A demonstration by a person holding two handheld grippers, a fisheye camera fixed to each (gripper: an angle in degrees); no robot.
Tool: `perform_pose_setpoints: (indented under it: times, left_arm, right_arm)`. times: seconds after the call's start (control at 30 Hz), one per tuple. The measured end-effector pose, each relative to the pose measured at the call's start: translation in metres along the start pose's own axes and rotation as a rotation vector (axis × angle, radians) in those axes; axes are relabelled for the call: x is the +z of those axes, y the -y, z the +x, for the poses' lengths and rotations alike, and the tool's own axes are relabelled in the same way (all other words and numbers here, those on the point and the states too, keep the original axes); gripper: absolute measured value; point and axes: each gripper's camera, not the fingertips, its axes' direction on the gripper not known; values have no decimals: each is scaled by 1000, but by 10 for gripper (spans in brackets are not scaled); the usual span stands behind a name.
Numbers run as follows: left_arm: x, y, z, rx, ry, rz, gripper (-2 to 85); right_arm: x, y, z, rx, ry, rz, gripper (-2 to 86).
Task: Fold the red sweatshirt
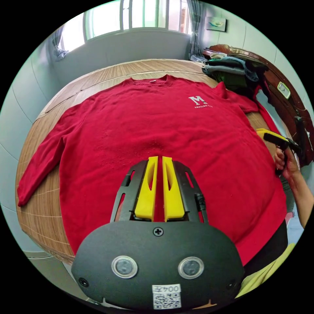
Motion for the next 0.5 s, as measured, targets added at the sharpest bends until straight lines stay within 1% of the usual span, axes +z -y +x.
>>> perform_pose_setpoints:
  times: [0.07, 0.1, 0.17, 0.2, 0.27, 0.37, 0.5]
  left_arm:
    - [3, 2, 0, -4, -10, 3, 14]
    - [4, 2, 0, -3, -8, 3, 14]
    - [6, 4, 2, 1, 2, 4, 13]
    - [7, 4, 3, 1, 2, 4, 13]
    - [9, 5, 1, -5, -10, 6, 12]
    - [12, 7, -4, -17, -35, 7, 12]
    - [15, 9, -6, -17, -36, 8, 11]
  right_arm:
    - [-34, 10, 76, 194, 32, 114, 121]
    - [-42, 12, 97, 249, 40, 143, 119]
    - [-72, 21, 179, 444, 71, 233, 115]
    - [-77, 22, 197, 491, 64, 256, 115]
    - [-91, 27, 263, 667, 51, 305, 118]
    - [-95, 30, 323, 837, 79, 337, 114]
    - [-87, 35, 366, 953, 85, 331, 116]
